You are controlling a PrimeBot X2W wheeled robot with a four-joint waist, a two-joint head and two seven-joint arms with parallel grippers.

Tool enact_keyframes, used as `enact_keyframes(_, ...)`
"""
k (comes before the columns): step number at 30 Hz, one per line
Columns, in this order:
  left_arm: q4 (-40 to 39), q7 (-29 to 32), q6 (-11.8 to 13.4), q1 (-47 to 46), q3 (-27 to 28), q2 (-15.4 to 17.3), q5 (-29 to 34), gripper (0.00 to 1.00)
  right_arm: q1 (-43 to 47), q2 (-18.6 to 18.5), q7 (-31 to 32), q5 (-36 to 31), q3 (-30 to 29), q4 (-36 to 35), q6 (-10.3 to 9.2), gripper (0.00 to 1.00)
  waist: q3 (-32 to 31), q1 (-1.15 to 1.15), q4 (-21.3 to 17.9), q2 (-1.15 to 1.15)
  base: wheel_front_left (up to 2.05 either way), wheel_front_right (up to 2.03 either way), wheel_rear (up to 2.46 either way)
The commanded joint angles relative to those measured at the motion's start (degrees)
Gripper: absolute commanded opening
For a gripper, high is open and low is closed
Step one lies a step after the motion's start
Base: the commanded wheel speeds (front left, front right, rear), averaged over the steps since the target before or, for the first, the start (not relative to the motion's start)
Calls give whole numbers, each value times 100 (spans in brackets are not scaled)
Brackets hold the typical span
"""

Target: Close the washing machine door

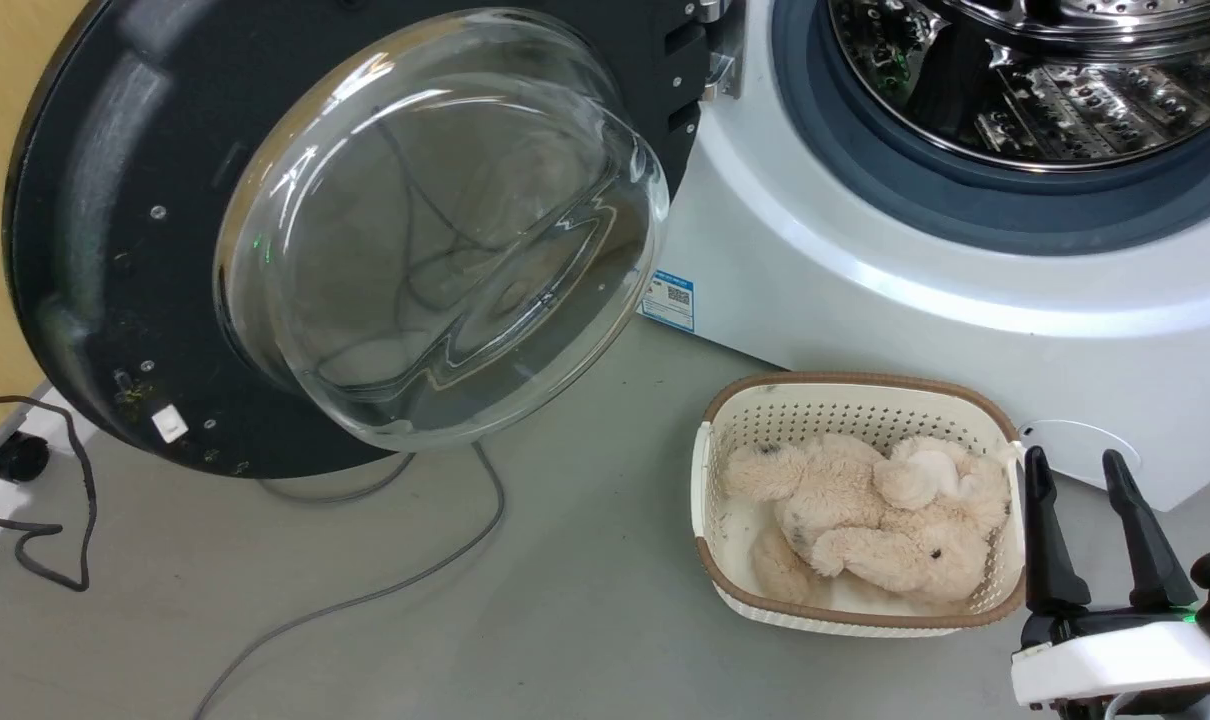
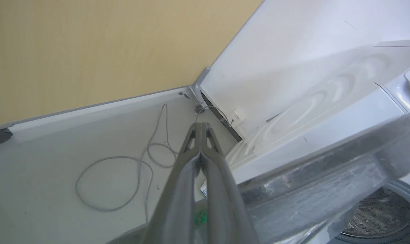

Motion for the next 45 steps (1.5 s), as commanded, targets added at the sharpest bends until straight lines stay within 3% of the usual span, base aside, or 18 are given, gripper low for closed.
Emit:
enact_keyframes(1,-20,149,-52,28,-16,87,-214,0,-78,19,-55,53,3,29,4,100,15,0,23,0,0,0,0)
enact_keyframes(16,-60,1055,-143,318,-786,261,-1539,0,-254,22,-234,349,49,189,4,100,139,0,237,0,0,0,0)
enact_keyframes(21,-257,1474,-168,495,-1086,457,-2016,0,-203,23,-283,492,30,250,5,100,72,0,300,0,0,0,0)
enact_keyframes(35,-1976,1871,-168,1699,-1997,544,-2857,0,66,23,-283,723,-92,403,5,100,-371,0,501,0,0,0,0)
enact_keyframes(45,-3333,1934,-168,2519,-2538,483,-3315,0,205,23,-283,766,-102,410,5,100,-520,0,326,0,0,0,0)
